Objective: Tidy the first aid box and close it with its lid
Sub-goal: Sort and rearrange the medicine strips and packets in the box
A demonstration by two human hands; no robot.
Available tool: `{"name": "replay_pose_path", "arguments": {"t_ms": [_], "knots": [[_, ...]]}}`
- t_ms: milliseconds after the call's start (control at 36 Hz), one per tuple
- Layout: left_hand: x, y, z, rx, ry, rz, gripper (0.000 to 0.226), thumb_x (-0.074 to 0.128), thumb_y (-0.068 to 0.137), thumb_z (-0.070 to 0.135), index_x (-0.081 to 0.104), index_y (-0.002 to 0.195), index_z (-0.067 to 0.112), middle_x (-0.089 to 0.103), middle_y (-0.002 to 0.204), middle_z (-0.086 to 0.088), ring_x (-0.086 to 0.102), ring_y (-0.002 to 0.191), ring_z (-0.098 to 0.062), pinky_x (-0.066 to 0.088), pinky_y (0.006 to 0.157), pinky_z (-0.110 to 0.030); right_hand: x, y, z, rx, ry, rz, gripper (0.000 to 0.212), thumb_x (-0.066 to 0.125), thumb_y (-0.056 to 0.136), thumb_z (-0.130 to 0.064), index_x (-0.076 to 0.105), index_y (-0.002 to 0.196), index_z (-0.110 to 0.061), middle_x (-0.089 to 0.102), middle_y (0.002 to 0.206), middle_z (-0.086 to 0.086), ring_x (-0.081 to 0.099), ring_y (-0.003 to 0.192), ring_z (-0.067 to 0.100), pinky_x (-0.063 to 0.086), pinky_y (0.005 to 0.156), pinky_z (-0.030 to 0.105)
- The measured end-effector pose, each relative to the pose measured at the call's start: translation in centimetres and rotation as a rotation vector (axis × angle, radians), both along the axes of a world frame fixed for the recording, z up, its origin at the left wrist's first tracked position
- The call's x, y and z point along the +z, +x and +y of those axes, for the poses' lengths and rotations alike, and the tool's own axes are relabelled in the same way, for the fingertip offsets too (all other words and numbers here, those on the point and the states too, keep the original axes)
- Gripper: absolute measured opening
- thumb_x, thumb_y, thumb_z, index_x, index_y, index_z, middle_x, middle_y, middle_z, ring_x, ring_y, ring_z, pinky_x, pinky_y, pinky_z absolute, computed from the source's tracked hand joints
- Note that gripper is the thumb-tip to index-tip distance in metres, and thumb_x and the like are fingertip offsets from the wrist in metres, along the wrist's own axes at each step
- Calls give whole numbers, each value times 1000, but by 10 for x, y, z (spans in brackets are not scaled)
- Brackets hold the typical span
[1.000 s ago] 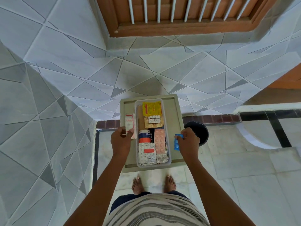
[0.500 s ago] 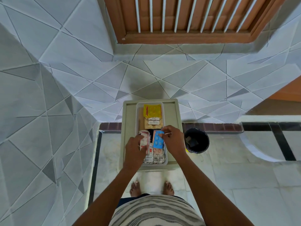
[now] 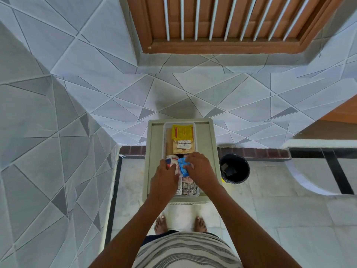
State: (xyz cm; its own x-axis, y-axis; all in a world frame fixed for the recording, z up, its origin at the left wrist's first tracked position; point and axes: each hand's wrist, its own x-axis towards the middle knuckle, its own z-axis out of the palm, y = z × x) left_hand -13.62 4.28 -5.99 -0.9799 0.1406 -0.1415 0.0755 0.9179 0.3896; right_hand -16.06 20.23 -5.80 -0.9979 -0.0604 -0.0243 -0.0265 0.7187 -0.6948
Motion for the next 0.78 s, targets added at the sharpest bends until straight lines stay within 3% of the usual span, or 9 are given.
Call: {"name": "replay_pose_path", "arguments": {"t_ms": [56,111,250,333,444,528,639,722,778], "knots": [[-3,0,-2,-5,2,13,34,54,98,39,56,125,17,48,120,-7,60,92,-19,59,73,-34,-2,6,1,63,35,26,16,73,73,8,75,88,1,70,100,13,61,90,19,29,83,-4],[-6,0,-4,-12,23,29,35,53,99,38,57,126,16,50,122,-7,62,93,-20,59,74,-34,-7,9,2,73,48,58,18,73,75,7,75,92,0,70,104,12,63,96,24,37,85,8],[-3,4,-12,69,179,149,27,45,102,30,63,108,11,54,108,-7,60,89,-18,59,68,-31,-14,12,10,-128,-67,123,13,66,89,-5,73,100,-6,67,105,5,60,97,16,48,86,24],[-5,2,-19,176,209,183,18,56,97,16,60,113,8,56,115,-12,59,99,-23,59,71,-31,-19,17,16,-283,-102,184,10,64,91,-5,72,98,-6,68,99,6,63,88,18,51,79,28],[-15,-9,-26,238,213,2,24,52,101,21,56,121,8,62,115,-10,64,101,-25,58,82,-34,-32,23,25,-448,-110,-5,15,57,91,1,69,93,-9,67,88,6,61,81,21,44,70,29],[-18,-19,-28,221,201,-82,16,47,102,25,55,102,11,66,94,-6,67,82,-21,60,70,-34,-42,23,29,-456,-107,-166,20,56,88,2,71,94,-9,72,88,7,65,85,25,46,72,30],[-20,-27,-29,240,211,-155,17,48,102,24,55,96,10,66,85,-4,65,71,-18,59,64,-33,-47,23,29,-371,-88,-337,26,57,84,0,77,94,-12,77,88,7,69,84,24,53,74,30],[-24,-33,-28,265,193,-182,22,47,103,26,53,89,9,66,82,-7,62,65,-17,54,56,-29,-45,22,26,-351,-101,-380,27,57,82,0,79,82,-15,75,76,3,69,74,20,53,65,26],[-25,-36,-27,287,190,-187,23,48,102,25,52,87,8,66,82,-11,59,64,-18,49,54,-28,-42,20,22,-391,-102,-368,27,58,80,1,72,66,-17,67,62,-3,61,62,15,42,54,15]]}}
